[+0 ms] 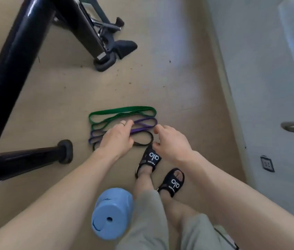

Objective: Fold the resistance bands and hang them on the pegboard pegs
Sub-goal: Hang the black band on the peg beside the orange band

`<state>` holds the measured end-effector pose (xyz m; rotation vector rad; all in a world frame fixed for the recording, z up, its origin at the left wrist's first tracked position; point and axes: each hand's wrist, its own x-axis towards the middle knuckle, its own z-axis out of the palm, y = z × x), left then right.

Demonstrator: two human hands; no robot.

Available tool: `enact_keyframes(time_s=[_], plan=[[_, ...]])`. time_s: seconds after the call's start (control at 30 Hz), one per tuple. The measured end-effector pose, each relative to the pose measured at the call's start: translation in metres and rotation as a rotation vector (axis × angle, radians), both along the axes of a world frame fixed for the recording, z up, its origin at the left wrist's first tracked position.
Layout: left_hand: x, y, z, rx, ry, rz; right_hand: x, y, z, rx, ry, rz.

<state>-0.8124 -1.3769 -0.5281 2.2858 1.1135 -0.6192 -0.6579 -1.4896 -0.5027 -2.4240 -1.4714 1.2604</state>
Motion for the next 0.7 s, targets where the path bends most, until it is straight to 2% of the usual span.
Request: enact_keyframes(time_s=[0.17, 0.37, 0.53, 0.63, 0.7], plan=[[-0.029, -0.014, -0.118, -0.005, 0.153, -0.044, -0.029, -0.008, -0.135, -0.063, -0.01, 0.133], [-0.063, -0.013, -0.301, -0.045, 0.299, -0.057, -0.064, 0.011, -0.319, -0.032, -0.039, 0.329], [-0.102, 0.001, -0.44, 0.023, 0.381, -0.058, -0.098, 0.04, -0.459, 0.017, -0.071, 0.471], [-0.125, 0.005, -0.498, 0.079, 0.42, -0.053, -0.121, 0.054, -0.514, 0.075, -0.13, 0.551], [-0.139, 0.003, -0.525, 0.207, 0.379, -0.107, -0.137, 0.059, -0.541, 0.111, -0.17, 0.598]])
